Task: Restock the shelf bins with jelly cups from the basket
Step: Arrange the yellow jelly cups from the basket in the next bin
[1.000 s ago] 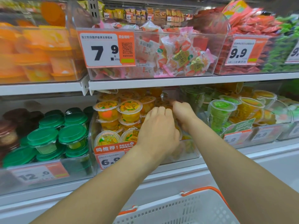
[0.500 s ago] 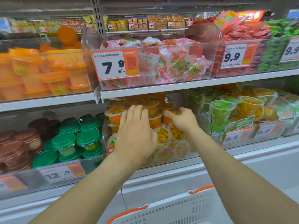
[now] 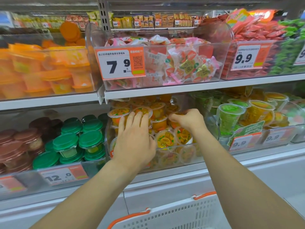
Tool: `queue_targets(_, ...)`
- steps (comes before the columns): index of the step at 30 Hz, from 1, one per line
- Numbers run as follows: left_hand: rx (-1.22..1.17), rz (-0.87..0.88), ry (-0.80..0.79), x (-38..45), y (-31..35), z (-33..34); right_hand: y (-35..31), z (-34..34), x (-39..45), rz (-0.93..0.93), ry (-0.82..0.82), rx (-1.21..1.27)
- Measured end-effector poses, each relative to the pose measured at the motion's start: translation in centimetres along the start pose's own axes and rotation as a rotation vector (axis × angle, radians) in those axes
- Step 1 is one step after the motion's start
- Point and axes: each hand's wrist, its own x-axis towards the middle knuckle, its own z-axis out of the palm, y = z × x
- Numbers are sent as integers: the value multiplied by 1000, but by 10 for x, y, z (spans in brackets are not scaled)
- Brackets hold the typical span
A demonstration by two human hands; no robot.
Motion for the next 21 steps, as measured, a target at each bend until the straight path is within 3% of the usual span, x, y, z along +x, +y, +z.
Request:
queue_targets(5,-26,-4,-7,0,-2,-1,-4,3,9,74,-145,163)
queue_targets(16,-63,-29,-15,2,-1,-1,11,-1,18,115,-28,180)
queue_targets(21,-67,-32,-16,2,-1,-1,7,1,14,118,-55,163)
